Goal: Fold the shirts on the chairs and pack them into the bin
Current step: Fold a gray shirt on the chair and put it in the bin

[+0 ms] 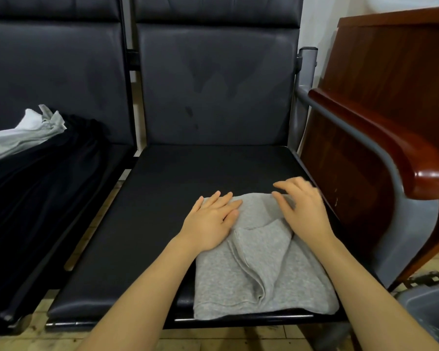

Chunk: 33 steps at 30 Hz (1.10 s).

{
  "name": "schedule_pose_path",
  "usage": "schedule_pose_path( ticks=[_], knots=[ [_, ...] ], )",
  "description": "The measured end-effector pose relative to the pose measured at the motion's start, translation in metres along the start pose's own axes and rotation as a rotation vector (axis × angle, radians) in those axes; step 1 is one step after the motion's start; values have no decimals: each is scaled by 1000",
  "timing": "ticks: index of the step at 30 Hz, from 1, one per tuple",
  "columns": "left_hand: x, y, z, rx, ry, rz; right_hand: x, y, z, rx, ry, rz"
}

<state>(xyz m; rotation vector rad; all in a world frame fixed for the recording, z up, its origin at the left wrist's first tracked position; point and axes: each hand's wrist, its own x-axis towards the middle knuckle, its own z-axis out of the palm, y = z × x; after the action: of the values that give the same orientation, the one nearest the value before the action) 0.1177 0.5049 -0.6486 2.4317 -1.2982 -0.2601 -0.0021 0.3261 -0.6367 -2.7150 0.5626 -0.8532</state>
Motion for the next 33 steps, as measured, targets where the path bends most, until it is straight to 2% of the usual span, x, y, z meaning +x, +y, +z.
schedule_pose_path(
  ticks=[2,5,7,12,16,19,27,33],
  knots=[
    [2,-1,-1,-3,-10,0,-5,-3,-3,74,-209,-20],
    [6,-7,0,1,3,-13,-7,0,2,-44,-534,90],
    [8,-8,0,-9,13,-28,-5,0,5,-117,-599,143],
    [-5,-4,-6,-43,35,-51,-4,-8,3,-162,-542,196],
    [-31,-2,-19,-8,22,-40,-16,-32,-11,143,-370,136],
    [-57,2,-24,94,-6,-5,-22,-57,-20,299,-344,114],
    [-99,12,-15,250,-105,19,-40,-84,-10,54,-443,13],
    [-102,7,-8,249,-88,-13,-48,-89,-11,69,-413,-3]
  ],
)
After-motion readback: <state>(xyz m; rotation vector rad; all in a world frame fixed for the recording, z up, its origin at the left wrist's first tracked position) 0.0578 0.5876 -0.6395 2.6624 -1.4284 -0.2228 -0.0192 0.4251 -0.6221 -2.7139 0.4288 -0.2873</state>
